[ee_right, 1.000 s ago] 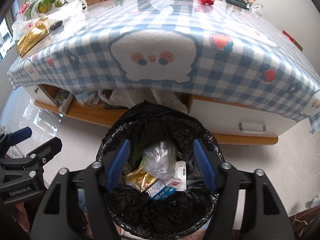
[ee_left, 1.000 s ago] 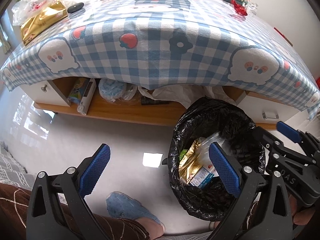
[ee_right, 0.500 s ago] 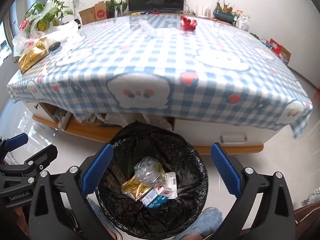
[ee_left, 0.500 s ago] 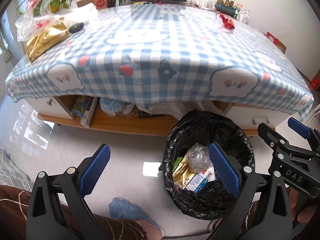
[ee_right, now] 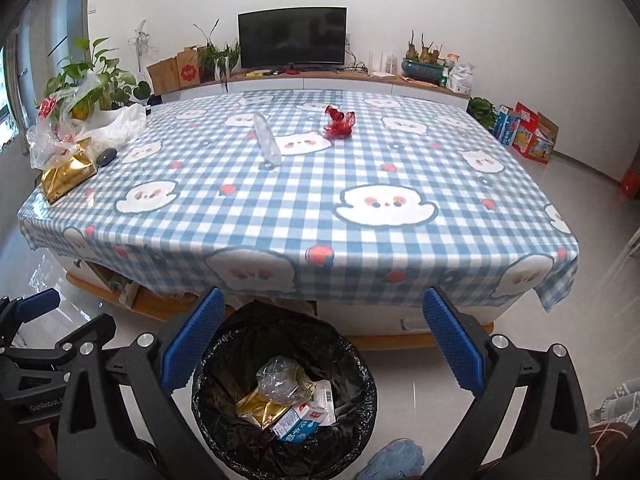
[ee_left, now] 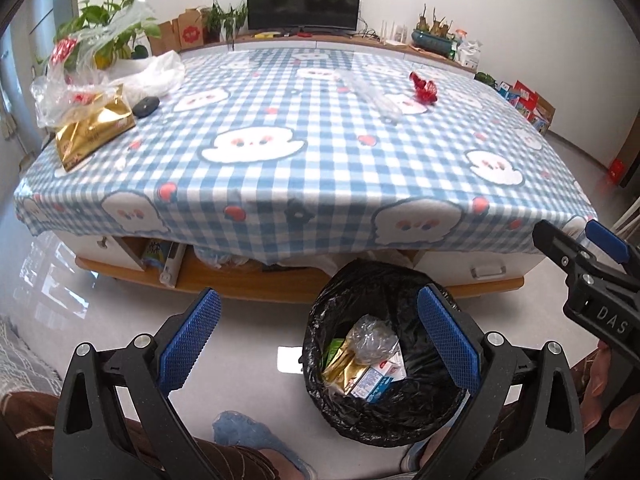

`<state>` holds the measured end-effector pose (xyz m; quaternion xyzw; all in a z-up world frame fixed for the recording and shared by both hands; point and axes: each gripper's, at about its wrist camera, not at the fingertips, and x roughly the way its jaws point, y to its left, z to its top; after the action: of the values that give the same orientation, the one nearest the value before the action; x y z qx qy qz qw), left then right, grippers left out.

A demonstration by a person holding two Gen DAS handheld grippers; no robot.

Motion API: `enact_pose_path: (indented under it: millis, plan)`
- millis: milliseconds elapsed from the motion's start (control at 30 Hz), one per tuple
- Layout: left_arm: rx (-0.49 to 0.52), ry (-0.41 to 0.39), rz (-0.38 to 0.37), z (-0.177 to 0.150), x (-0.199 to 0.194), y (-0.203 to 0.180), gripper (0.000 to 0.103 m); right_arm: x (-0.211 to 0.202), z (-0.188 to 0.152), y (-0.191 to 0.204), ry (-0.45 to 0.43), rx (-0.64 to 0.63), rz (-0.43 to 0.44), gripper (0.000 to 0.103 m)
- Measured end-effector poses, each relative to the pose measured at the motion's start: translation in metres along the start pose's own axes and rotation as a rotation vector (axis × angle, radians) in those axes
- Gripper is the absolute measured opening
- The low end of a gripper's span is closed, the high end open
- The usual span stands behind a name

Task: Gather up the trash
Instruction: 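Move both open tools back over the table toward the tube and red net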

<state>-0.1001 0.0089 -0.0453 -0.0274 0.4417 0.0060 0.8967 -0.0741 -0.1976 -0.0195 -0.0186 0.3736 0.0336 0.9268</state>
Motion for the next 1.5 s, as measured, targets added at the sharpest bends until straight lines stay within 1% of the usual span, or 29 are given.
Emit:
enact_pose_path:
  millis: [233, 367, 533, 700, 1000, 1167, 1300, 1500]
  plan:
    - [0.011, -0.033, -0.017, 0.028, -0.008, -0.014, 0.097, -0.006, 0.029, -0.009, -0.034, 0.005, -0.006, 0.095]
    - [-0.007, -0.049, -0.035, 0.046, -0.005, -0.017, 0.097, 0.001, 0.044, -0.017, -0.040, 0.019, -0.011, 0.095]
    - [0.010, -0.060, -0.035, 0.069, 0.005, -0.028, 0.097, 0.015, 0.060, -0.028, -0.039, 0.025, -0.021, 0.095]
    - [0.023, -0.057, -0.020, 0.093, 0.025, -0.035, 0.097, 0.035, 0.075, -0.037, -0.029, 0.019, -0.027, 0.095]
    - [0.038, -0.036, 0.000, 0.144, 0.073, -0.043, 0.097, 0.078, 0.105, -0.050, -0.008, 0.020, -0.027, 0.095]
    - [0.040, -0.030, 0.005, 0.172, 0.098, -0.051, 0.097, 0.100, 0.125, -0.049, -0.007, -0.006, -0.027, 0.095]
    - [0.026, -0.028, 0.012, 0.188, 0.115, -0.054, 0.097, 0.118, 0.138, -0.054, -0.004, -0.016, -0.025, 0.095]
    - [0.030, -0.032, 0.033, 0.211, 0.139, -0.059, 0.097, 0.147, 0.156, -0.069, 0.019, 0.019, 0.000, 0.095]
